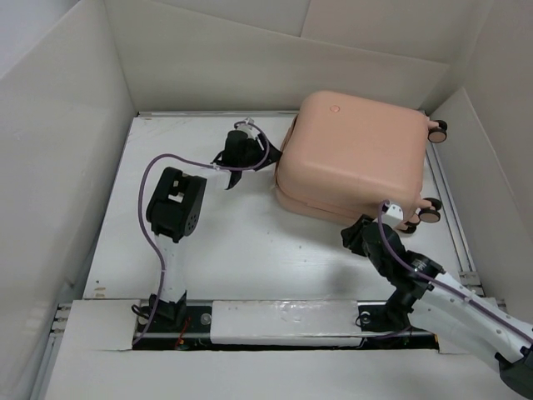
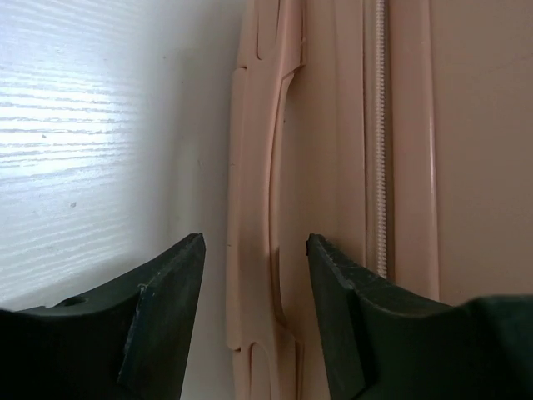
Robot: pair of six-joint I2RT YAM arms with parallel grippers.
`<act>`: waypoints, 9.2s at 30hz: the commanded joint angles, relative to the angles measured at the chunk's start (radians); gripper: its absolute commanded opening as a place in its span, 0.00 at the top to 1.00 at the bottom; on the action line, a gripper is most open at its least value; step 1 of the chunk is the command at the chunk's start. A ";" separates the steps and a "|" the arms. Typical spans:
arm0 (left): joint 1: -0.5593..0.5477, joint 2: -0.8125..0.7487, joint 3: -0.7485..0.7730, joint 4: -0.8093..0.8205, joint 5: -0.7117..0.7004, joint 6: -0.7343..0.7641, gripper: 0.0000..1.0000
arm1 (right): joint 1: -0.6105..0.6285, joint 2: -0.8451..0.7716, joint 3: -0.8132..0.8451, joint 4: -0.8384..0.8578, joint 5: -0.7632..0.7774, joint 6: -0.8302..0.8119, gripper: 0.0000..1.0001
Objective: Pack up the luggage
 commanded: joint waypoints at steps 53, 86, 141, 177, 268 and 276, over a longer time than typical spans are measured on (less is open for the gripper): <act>-0.388 -0.693 -0.975 0.462 -0.261 -0.262 1.00 | 0.191 0.023 -0.005 0.248 -0.294 -0.350 0.72; -0.479 -0.505 -0.869 0.622 -0.205 -0.304 1.00 | 0.468 0.339 0.053 0.473 0.067 -0.140 1.00; 0.187 -0.371 -0.318 0.076 0.101 -0.276 0.23 | -1.004 0.315 0.186 0.243 -0.471 -0.348 0.91; 0.103 -1.519 -0.962 -0.330 -0.206 -0.086 0.37 | -0.449 0.366 0.609 0.188 -0.651 -0.624 0.52; -0.637 -1.035 -0.938 0.117 -0.470 -0.247 1.00 | -0.085 0.614 0.416 0.469 -0.673 -0.493 1.00; -0.647 -1.097 -0.979 0.101 -0.516 -0.247 1.00 | 0.280 0.460 0.309 0.472 -0.374 -0.405 1.00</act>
